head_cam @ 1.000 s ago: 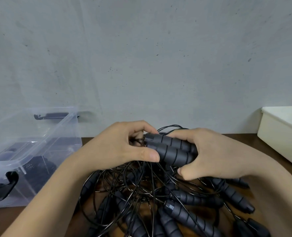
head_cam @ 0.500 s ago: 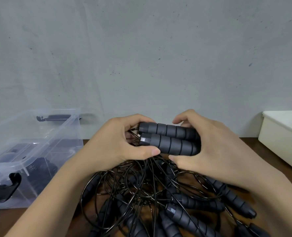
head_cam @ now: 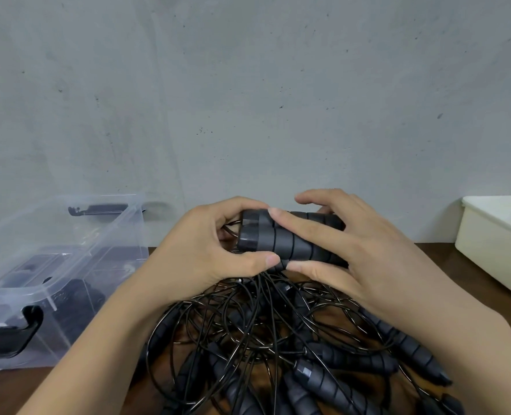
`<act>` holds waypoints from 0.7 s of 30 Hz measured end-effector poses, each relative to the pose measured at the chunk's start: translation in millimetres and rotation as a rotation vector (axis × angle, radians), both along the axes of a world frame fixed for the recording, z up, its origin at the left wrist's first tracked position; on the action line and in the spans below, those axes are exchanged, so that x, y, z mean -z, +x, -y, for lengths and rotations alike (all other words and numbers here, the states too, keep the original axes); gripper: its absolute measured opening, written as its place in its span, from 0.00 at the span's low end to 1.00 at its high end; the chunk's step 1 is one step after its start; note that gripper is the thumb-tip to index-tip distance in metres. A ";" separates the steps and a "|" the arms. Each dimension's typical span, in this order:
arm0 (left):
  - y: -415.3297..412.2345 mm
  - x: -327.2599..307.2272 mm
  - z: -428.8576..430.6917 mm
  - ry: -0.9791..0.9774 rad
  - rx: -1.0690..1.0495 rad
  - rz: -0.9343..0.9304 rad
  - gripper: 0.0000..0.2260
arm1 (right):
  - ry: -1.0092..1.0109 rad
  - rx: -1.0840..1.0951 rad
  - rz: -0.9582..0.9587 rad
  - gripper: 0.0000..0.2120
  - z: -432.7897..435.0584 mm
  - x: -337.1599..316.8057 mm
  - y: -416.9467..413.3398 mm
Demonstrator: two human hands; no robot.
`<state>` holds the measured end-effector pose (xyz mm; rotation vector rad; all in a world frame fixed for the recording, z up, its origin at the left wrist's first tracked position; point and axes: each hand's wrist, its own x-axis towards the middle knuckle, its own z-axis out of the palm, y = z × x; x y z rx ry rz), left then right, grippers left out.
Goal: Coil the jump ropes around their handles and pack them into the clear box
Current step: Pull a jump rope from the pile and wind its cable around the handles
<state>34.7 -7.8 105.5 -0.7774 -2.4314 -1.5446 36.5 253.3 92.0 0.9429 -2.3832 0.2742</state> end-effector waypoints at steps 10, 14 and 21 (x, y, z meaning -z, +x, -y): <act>-3.1 0.3 2.6 -0.024 0.049 -0.008 0.26 | -0.028 -0.009 0.063 0.32 -3.2 -1.0 -1.0; -5.0 -3.2 10.0 0.022 0.083 0.006 0.24 | -0.169 0.052 0.166 0.41 -7.6 -6.4 3.1; -28.0 7.8 29.0 0.142 0.046 -0.017 0.15 | -0.362 -0.033 0.407 0.21 -9.6 -17.0 13.8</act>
